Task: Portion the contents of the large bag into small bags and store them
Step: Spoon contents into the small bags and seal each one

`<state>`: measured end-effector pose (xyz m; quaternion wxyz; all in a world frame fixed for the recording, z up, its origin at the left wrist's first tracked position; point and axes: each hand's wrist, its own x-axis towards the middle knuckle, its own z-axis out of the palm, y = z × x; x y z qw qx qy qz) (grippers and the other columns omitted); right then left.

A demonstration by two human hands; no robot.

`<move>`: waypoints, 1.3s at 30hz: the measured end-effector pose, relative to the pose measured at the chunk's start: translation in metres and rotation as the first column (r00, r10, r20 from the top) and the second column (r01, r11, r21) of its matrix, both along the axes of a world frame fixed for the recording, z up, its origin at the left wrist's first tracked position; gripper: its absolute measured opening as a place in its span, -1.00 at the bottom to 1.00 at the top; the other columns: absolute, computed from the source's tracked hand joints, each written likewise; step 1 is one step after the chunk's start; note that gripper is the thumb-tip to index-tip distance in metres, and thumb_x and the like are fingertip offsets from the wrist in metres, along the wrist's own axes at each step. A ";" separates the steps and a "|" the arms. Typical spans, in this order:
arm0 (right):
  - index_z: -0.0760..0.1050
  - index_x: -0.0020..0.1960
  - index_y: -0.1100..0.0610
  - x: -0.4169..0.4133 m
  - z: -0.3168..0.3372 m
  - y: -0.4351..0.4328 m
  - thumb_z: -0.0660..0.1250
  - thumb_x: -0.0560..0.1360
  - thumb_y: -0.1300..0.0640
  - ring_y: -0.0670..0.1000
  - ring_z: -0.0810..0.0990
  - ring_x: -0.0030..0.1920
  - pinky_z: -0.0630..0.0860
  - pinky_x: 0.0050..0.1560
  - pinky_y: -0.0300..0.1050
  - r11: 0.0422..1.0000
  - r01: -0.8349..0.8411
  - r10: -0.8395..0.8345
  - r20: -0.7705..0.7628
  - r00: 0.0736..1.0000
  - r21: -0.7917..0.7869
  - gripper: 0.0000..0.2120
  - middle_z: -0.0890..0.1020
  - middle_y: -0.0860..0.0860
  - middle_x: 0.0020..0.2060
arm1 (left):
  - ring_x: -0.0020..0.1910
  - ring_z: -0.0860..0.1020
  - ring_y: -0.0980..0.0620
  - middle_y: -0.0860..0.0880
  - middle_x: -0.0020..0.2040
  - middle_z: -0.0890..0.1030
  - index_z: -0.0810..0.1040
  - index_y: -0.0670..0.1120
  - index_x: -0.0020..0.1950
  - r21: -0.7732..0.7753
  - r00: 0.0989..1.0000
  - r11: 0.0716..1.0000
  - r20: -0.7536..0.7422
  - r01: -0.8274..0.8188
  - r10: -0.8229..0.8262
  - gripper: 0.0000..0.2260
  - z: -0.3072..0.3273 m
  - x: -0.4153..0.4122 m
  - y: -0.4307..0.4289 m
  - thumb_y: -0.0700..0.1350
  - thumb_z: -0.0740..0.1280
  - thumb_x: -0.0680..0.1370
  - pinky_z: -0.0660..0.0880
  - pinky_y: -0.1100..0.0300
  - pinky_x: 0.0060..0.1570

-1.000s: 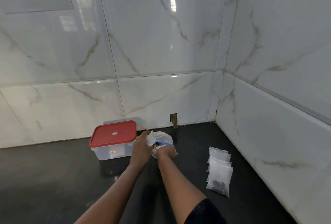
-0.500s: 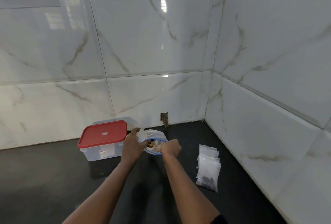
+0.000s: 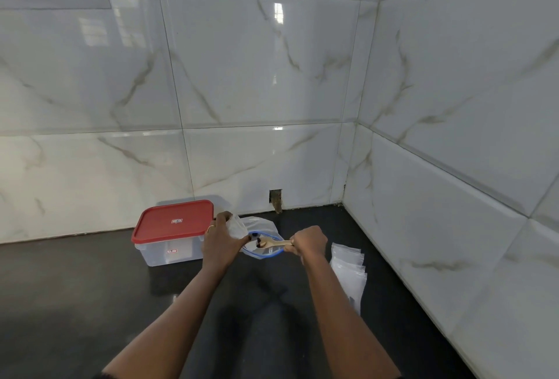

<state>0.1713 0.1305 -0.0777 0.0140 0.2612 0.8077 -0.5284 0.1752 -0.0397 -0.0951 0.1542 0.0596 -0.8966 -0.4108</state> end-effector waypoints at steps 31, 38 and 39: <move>0.55 0.14 0.37 0.031 0.074 0.000 0.25 0.49 0.39 0.04 0.65 -0.16 0.63 -0.13 -0.24 0.924 -0.382 0.380 -0.144 0.914 0.013 -0.76 0.62 0.26 0.08 | 0.03 0.52 0.00 -0.13 0.13 0.57 0.45 -0.16 0.19 0.219 0.991 0.974 -0.133 0.062 -0.033 -0.52 -0.032 0.017 0.003 -0.12 0.52 0.35 0.49 0.07 0.14; 0.59 0.19 0.19 0.038 0.077 -0.035 0.27 0.53 0.32 0.05 0.56 0.17 0.47 0.24 -0.19 0.640 -0.463 0.656 -0.123 0.745 0.613 -0.73 0.63 0.11 0.13 | 0.10 0.53 -0.07 -0.10 0.15 0.55 0.41 -0.11 0.25 0.239 0.996 0.971 -0.093 0.024 -0.001 -0.43 -0.035 0.016 0.001 -0.06 0.54 0.32 0.51 0.02 0.12; 0.57 0.22 0.19 0.038 0.077 -0.038 0.24 0.54 0.33 0.07 0.53 0.19 0.46 0.26 -0.15 0.594 -0.464 0.687 -0.114 0.718 0.657 -0.71 0.61 0.12 0.15 | 0.12 0.52 -0.08 -0.10 0.16 0.54 0.40 -0.11 0.27 0.250 0.996 0.968 -0.091 0.020 0.003 -0.41 -0.035 0.016 0.001 -0.06 0.54 0.32 0.51 0.01 0.13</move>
